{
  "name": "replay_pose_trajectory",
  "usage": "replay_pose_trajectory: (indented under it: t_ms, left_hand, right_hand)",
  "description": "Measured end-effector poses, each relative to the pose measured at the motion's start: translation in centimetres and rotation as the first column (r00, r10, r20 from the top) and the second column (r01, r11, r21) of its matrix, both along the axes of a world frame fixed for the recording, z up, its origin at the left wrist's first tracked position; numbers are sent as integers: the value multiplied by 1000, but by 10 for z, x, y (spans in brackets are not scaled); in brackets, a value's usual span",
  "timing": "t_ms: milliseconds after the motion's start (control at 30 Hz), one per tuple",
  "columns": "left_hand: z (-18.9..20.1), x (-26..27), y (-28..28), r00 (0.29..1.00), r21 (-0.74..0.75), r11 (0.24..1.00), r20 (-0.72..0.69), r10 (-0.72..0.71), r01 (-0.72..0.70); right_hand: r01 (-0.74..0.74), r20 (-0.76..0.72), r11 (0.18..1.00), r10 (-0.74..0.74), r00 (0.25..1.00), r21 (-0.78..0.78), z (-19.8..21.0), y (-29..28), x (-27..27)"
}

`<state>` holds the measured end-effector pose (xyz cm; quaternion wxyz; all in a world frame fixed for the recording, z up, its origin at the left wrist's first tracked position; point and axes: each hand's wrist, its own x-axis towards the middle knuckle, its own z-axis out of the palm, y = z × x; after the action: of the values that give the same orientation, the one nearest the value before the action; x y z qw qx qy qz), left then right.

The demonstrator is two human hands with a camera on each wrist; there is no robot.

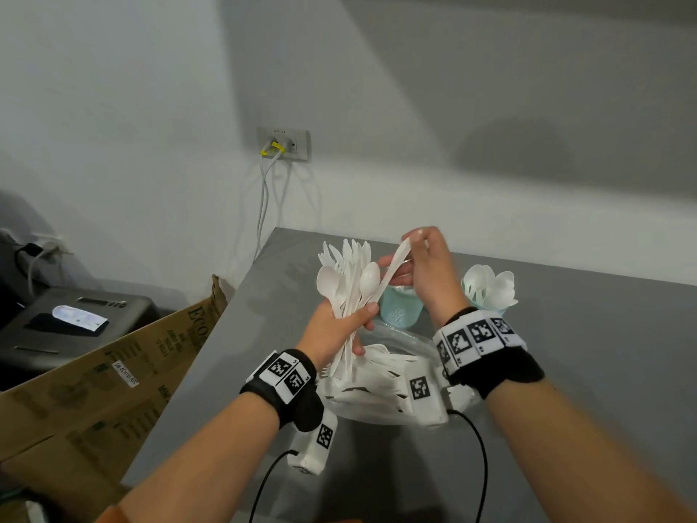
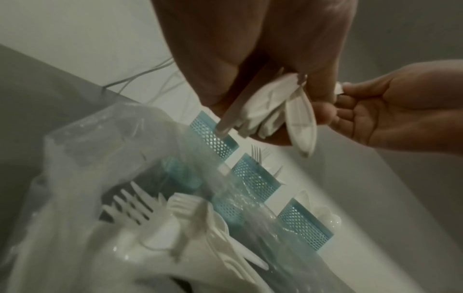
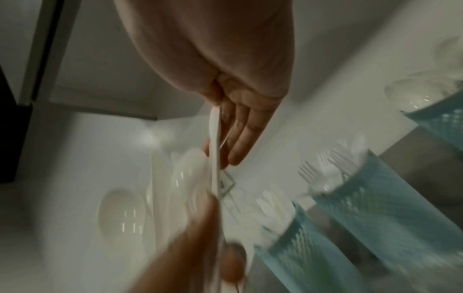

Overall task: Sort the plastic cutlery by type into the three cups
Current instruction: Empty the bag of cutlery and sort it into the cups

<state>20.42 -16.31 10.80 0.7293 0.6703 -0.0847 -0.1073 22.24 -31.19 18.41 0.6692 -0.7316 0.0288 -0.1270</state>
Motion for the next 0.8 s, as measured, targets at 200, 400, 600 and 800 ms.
replay_pose_trajectory:
  t_ms: [200, 400, 600, 800]
  left_hand:
    - [-2, 9, 3, 997, 94, 992, 22, 80, -82]
    - [4, 19, -7, 971, 160, 962, 125, 202, -221]
    - [12, 26, -9, 969, 86, 977, 172, 176, -193]
    - [14, 38, -12, 981, 22, 987, 119, 153, -157]
  right_hand:
    - [120, 134, 991, -110, 985, -65, 40, -16, 5]
    - [-133, -47, 935, 124, 991, -330, 15, 12, -8]
    - [-50, -5, 960, 50, 999, -274, 2, 8, 1]
    - [-11, 54, 965, 26, 998, -263, 11, -7, 17]
